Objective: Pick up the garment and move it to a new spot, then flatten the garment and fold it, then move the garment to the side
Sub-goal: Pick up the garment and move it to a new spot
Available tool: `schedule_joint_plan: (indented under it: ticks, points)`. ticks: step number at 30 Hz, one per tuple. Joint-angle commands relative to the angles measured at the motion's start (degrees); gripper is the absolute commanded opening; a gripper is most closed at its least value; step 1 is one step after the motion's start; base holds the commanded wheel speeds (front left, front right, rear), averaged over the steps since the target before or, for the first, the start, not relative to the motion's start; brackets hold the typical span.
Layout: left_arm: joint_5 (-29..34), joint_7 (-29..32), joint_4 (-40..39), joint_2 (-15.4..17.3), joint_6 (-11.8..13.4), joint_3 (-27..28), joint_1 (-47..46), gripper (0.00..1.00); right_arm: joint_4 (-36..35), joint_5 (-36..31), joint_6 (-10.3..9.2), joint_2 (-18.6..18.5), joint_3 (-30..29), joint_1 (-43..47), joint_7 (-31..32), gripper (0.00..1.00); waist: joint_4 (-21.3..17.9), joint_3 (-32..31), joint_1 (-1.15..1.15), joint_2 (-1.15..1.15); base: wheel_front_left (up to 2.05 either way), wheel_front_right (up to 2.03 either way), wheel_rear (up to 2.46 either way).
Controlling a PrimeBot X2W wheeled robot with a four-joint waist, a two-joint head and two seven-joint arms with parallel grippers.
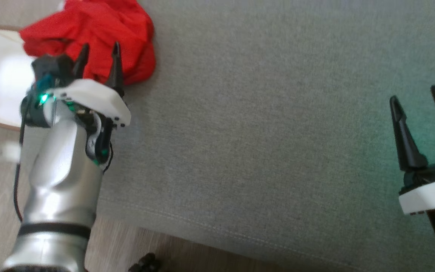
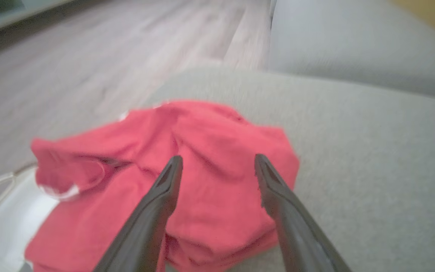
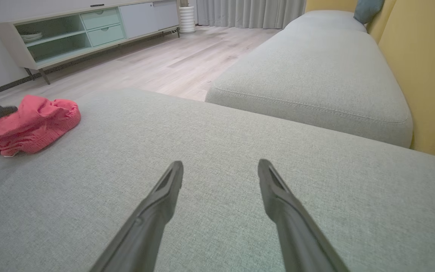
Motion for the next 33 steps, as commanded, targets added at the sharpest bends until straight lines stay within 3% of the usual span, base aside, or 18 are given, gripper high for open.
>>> schedule_joint_plan:
  ticks: [1, 12, 13, 14, 15, 16, 22, 25, 33]
  points:
    - [-0.43, 0.59, -0.16, 1.83, -0.26, 1.89, -1.31, 1.00, -2.66, 0.43, 0.19, -0.92, 1.26, -1.33, 0.13, 1.00, -1.02, 2.84, -0.03, 0.00, 0.00, 0.00, 0.00]
    - [-3.73, 11.16, 22.80, 3.63, -3.47, 2.42, -13.67, 1.00, -2.13, 1.76, 0.19, -1.81, 2.31, -3.15, 0.44, 1.00, -1.95, 3.98, -0.03, 0.00, 0.00, 0.00, 0.00]
    - [-3.70, 10.56, 23.43, 3.81, -3.58, 2.33, -14.21, 0.77, -2.00, 1.82, 0.19, -1.76, 2.26, -3.24, 0.32, 1.00, -1.99, 3.80, -0.03, 0.00, 0.00, 0.00, 0.00]
    - [-3.44, 9.85, 24.02, 4.05, -3.66, 2.03, -14.56, 0.31, -1.80, 1.86, 0.19, -1.68, 2.18, -3.27, 0.21, 1.00, -2.00, 3.49, -0.03, 0.00, 0.00, 0.00, 0.00]
    - [-3.36, 8.54, 24.25, 4.25, -3.76, 1.94, -14.86, 0.10, -1.63, 1.85, 0.19, -1.51, 2.06, -3.26, 0.06, 1.00, -2.02, 3.16, -0.03, 0.00, 0.00, 0.00, 0.00]
    - [-3.30, 6.89, 24.31, 4.51, -3.57, 2.00, -15.07, 0.00, -1.46, 1.84, 0.19, -1.33, 1.99, -3.22, -0.08, 1.00, -2.02, 2.78, -0.03, 0.00, 0.00, 0.00, 0.00]
    - [-1.92, -4.03, 22.79, 6.57, -1.05, 1.76, -13.67, 0.00, 1.18, 2.03, 0.19, 0.63, 2.14, -2.40, -2.39, 1.00, -2.17, -3.07, -0.03, 0.00, 0.00, 0.00, 0.00]
    - [-0.50, -5.73, 18.81, 7.71, 0.42, 1.30, -11.63, 0.00, 2.28, 2.11, 0.19, 1.57, 3.06, -1.71, -3.85, 1.00, -2.39, -6.36, -0.03, 0.00, 0.00, 0.00, 0.00]
    - [1.99, -6.09, -4.10, 9.60, 4.51, 2.47, 1.01, 0.00, 5.76, 2.19, 0.19, 4.88, 4.67, 0.80, -6.81, 1.00, -3.91, -14.15, -0.03, 0.00, 0.00, 0.00, 0.00]
